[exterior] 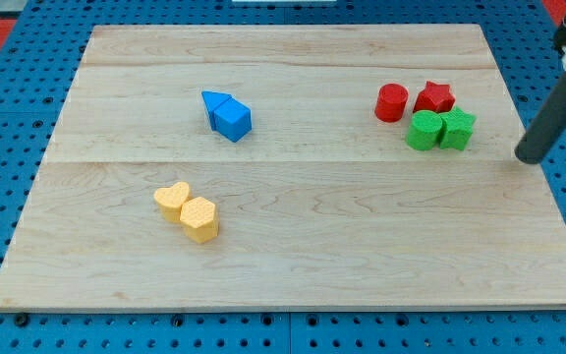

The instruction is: Move the green blocks bottom right to the blue cube

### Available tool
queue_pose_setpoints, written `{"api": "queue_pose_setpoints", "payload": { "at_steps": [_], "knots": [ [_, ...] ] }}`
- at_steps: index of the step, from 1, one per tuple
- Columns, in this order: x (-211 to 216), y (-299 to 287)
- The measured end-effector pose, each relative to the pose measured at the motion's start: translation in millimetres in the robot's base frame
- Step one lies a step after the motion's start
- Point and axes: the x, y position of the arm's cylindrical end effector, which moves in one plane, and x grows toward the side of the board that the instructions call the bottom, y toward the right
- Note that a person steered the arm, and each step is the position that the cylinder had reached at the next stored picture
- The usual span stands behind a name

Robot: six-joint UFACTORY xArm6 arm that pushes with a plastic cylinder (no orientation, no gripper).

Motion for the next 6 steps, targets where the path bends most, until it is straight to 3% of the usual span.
{"api": "queue_pose_setpoints", "payload": {
  "at_steps": [1,4,6],
  "knots": [
    [-7.0,-40.0],
    [-33.9,-46.3],
    [-34.0,-202.4]
  ]
}}
